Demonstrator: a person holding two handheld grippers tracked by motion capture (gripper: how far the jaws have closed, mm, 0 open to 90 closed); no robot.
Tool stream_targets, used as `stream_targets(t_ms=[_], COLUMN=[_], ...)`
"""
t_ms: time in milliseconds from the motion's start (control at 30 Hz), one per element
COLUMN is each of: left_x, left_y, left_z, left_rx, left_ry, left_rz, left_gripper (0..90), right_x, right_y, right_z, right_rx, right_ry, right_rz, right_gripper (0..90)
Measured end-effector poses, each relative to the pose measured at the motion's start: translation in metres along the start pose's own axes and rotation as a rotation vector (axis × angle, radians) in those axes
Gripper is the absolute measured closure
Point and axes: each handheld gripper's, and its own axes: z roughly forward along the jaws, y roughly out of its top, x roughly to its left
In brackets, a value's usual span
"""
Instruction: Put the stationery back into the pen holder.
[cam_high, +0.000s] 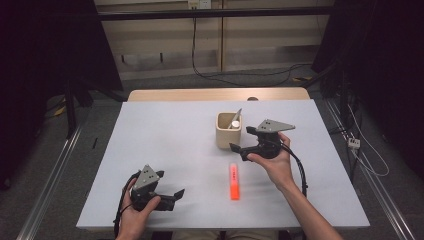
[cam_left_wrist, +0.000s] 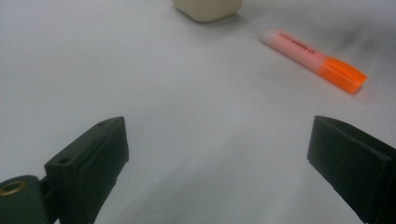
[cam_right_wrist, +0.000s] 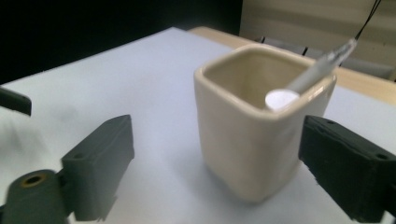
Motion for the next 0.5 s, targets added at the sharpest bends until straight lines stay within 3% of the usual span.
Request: stream_targets(t_ms=[233,500], left_x=[0.000,0.000], left_y=[0.000,0.000], left_z=[0.000,0.000], left_rx=[0.000,0.000], left_ry=[-0.002,0.001], left_rz=[-0.002,-0.002], left_gripper=[5.3,5.3], right_x=[0.006,0.015], right_y=[-0.015,-0.019], right_z=[-0.010,-0.019], right_rx=[0.021,0.021], right_ry=[-0.006,0.012], right_rz=[-0.011,-0.024], right_gripper=[9.1,6.9])
